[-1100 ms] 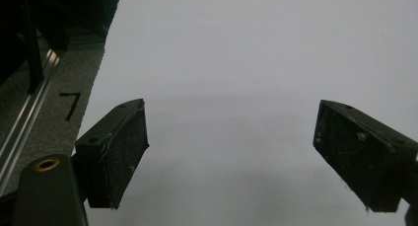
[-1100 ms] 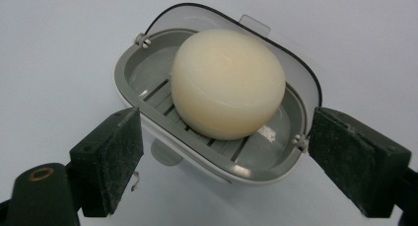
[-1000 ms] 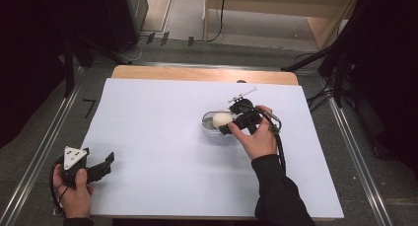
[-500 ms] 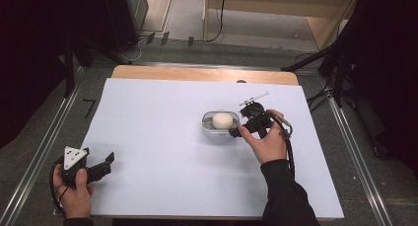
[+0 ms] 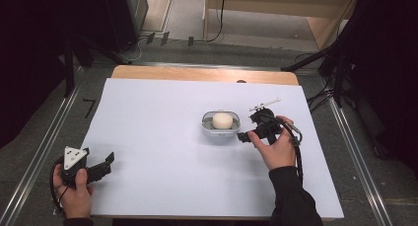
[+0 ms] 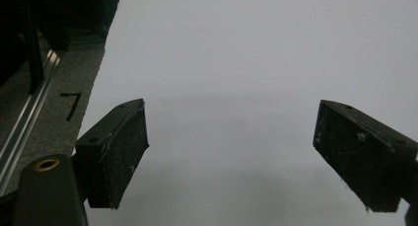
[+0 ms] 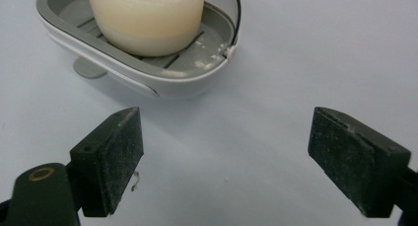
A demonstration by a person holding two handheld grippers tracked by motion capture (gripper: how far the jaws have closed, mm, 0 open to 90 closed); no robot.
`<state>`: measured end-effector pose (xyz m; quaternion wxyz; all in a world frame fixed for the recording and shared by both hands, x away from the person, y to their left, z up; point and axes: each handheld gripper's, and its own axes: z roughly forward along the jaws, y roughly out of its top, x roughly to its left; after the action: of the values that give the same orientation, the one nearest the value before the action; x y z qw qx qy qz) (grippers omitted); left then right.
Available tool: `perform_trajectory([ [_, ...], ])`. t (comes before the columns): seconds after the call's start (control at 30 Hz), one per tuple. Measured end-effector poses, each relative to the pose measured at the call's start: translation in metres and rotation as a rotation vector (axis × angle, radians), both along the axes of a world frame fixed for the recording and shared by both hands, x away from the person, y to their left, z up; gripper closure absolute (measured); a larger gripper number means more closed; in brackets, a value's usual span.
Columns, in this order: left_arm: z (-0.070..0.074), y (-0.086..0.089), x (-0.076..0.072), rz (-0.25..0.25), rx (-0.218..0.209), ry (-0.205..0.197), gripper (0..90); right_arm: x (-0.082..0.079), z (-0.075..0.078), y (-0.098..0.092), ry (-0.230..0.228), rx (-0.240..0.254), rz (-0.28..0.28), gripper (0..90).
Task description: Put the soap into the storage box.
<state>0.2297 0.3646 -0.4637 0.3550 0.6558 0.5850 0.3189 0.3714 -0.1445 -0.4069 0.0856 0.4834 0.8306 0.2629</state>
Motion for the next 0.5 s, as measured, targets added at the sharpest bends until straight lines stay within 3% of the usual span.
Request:
perform_trajectory([
  [0.5,0.000,0.000,0.000,0.001,0.001,-0.001,14.4,-0.017,-0.016,-0.033,0.013,0.022,-0.060,14.2],
])
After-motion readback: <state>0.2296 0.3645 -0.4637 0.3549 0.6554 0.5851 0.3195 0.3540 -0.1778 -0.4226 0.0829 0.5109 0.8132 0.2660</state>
